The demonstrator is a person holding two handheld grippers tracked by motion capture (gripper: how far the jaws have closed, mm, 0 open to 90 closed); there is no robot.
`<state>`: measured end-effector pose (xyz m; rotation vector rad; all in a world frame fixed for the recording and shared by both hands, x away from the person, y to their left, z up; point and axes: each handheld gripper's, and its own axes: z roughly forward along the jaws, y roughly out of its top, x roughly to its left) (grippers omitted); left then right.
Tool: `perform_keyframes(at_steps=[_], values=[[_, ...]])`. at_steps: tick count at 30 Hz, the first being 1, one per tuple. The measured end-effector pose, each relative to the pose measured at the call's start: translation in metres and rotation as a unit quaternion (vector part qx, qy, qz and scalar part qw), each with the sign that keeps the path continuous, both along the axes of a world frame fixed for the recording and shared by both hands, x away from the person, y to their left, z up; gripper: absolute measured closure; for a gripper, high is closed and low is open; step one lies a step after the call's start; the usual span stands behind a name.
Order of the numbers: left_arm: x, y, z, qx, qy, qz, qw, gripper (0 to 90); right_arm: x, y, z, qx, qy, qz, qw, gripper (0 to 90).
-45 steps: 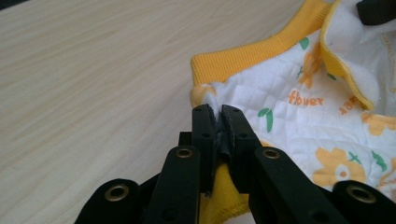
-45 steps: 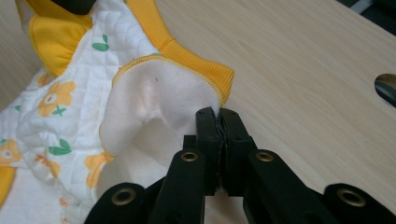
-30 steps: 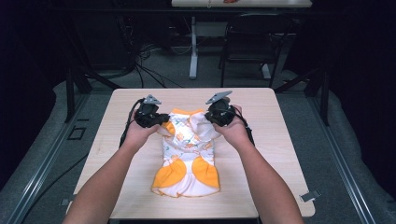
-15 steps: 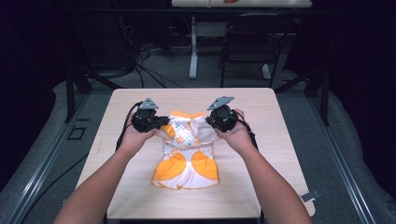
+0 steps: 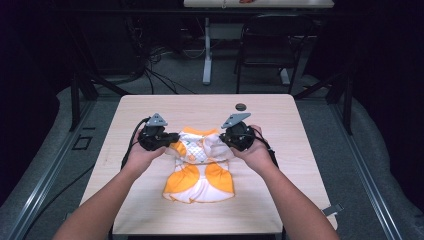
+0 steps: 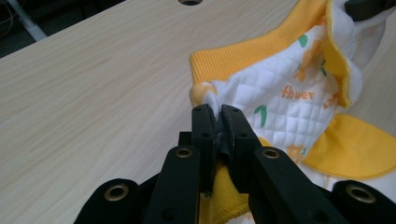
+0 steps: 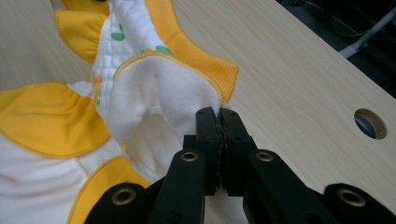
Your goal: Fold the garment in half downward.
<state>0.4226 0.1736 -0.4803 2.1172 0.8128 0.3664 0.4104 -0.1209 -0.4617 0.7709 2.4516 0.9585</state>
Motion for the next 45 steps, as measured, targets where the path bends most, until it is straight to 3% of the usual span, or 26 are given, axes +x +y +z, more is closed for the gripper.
perform_keyframes(at_steps=[6, 12, 23, 28, 45], values=[[-0.007, -0.001, -0.005, 0.007, 0.007, -0.013, 0.9999, 84.5, -0.006, 0.001, -0.01, -0.014, 0.008, 0.002, 0.9999, 87.7], [-0.013, 0.003, -0.014, 0.008, 0.016, -0.017, 0.9997, 84.5, -0.013, 0.0, -0.015, -0.008, 0.015, 0.011, 0.9998, 87.7], [-0.023, 0.008, -0.023, -0.006, 0.028, -0.014, 0.9995, 84.5, -0.022, 0.003, -0.018, -0.012, 0.021, 0.025, 0.9994, 87.7], [-0.031, 0.008, -0.028, -0.005, 0.032, -0.022, 0.9993, 84.5, -0.029, 0.003, -0.027, -0.014, 0.032, 0.024, 0.9991, 87.6], [-0.05, 0.009, -0.046, -0.01, 0.042, -0.032, 0.9985, 84.3, -0.046, -0.003, -0.047, 0.015, 0.045, 0.024, 0.9986, 87.4]])
